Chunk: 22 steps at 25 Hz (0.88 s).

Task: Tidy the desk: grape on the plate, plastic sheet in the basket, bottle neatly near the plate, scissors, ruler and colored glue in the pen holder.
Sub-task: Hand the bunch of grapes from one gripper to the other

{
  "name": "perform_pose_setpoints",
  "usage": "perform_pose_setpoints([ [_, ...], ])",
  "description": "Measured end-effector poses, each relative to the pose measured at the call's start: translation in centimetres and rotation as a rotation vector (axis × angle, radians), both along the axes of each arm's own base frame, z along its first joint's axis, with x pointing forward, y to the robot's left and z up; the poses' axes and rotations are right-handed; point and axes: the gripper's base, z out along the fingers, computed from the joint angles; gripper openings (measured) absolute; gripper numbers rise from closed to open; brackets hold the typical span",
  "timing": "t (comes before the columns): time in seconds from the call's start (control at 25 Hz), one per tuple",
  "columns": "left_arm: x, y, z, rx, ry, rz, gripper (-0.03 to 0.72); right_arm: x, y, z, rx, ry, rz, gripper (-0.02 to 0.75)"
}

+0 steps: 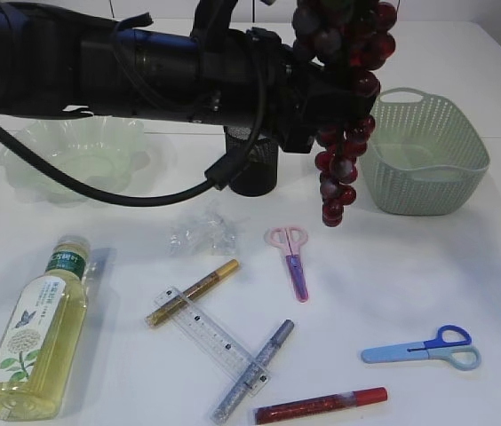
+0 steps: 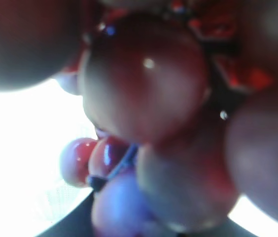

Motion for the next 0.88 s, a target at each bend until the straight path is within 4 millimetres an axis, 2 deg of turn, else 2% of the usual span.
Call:
perform_pose_setpoints([
  [0.24, -0.02, -0.01, 0.01, -0.001, 0.002, -0.001, 0.134, 0.00, -0.01, -0.02, -0.006, -0.010, 0.004, 0.196],
  [0.48, -0.02, -0.01, 0.01, -0.001, 0.002, -0.001, 0.132, 0.01, -0.02, 0.08, -0.011, -0.026, 0.008, 0.326],
  [0.72, 0.18, 0.08, -0.09, 0.011, 0.000, 0.022, 0.132, 0.02, -0.07, 0.08, -0.024, -0.033, 0.007, 0.398],
  [0.88, 0.62, 0.43, -0.20, 0.025, -0.002, 0.055, 0.132, 0.10, -0.28, -0.25, -0.070, -0.037, -0.001, 0.486],
])
